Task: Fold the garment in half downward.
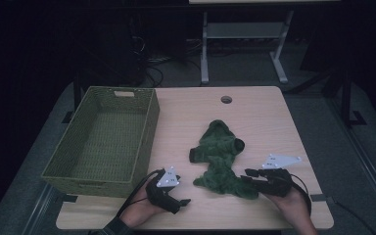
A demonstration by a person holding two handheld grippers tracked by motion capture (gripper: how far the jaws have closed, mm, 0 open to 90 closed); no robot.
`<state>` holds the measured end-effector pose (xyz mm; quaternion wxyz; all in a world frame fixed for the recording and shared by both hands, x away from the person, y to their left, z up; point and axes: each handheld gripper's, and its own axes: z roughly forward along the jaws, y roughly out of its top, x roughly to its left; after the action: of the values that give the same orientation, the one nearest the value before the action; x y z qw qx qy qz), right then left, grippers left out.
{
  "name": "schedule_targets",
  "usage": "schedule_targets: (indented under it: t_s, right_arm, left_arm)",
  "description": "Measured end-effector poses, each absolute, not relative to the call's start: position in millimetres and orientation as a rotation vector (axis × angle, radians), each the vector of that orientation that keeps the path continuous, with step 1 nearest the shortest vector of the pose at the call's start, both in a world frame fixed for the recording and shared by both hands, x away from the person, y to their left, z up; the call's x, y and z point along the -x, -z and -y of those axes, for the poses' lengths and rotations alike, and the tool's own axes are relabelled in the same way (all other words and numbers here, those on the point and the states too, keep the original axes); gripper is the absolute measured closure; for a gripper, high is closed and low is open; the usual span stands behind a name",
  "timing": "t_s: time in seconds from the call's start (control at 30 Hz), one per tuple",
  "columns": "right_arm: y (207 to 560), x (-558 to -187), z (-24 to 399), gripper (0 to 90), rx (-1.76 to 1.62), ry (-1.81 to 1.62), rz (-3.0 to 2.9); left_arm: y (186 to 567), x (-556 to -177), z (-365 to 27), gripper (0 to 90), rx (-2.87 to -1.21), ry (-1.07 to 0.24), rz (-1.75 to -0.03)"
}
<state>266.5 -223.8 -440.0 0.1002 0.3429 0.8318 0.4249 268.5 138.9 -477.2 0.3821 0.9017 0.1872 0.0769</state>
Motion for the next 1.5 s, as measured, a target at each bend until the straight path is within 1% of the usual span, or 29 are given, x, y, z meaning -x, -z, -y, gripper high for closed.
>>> schedule_targets:
  t_s: [0.17,0.4,0.67,0.87,0.9,0.93,0.97,1.0,1.03,1.07,1.27,1.5]
  right_arm:
    - [447,-254,247,65.1,-1.061,-1.233,-2.441]
    - [455,-240,262,62.7,-1.086,-1.21,-2.448]
    - [462,-224,268,61.2,-1.103,-1.199,-2.481]
    - [468,-219,260,59.0,-1.085,-1.191,-2.532]
    - [469,-220,258,59.5,-1.095,-1.186,-2.54]
    - [470,-221,256,63.4,-1.086,-1.179,-2.544]
    - [470,-222,255,69.0,-1.09,-1.168,-2.546]
    - [470,-224,255,77.8,-1.073,-1.168,-2.551]
    - [469,-224,254,81.9,-1.072,-1.168,-2.548]
    - [467,-226,255,84.0,-1.066,-1.182,-2.537]
    - [450,-234,251,84.1,-0.985,-1.253,-2.502]
    - [431,-253,221,83.9,-0.83,-1.304,-2.497]
  left_arm:
    - [477,-269,-139,13.4,-2.297,-0.197,-0.477]
    - [477,-268,-139,13.4,-2.297,-0.196,-0.478]
    - [477,-268,-139,13.4,-2.3,-0.196,-0.478]
    - [477,-268,-139,13.4,-2.3,-0.196,-0.478]
    - [477,-268,-139,13.4,-2.301,-0.196,-0.478]
    - [477,-268,-139,13.4,-2.3,-0.196,-0.478]
    - [477,-268,-139,13.4,-2.3,-0.196,-0.478]
    - [477,-268,-139,13.4,-2.3,-0.196,-0.478]
    - [477,-268,-139,13.4,-2.3,-0.196,-0.478]
    - [477,-268,-139,13.4,-2.3,-0.196,-0.478]
    - [477,-268,-139,13.4,-2.3,-0.196,-0.477]
    - [477,-269,-139,13.4,-2.301,-0.196,-0.477]
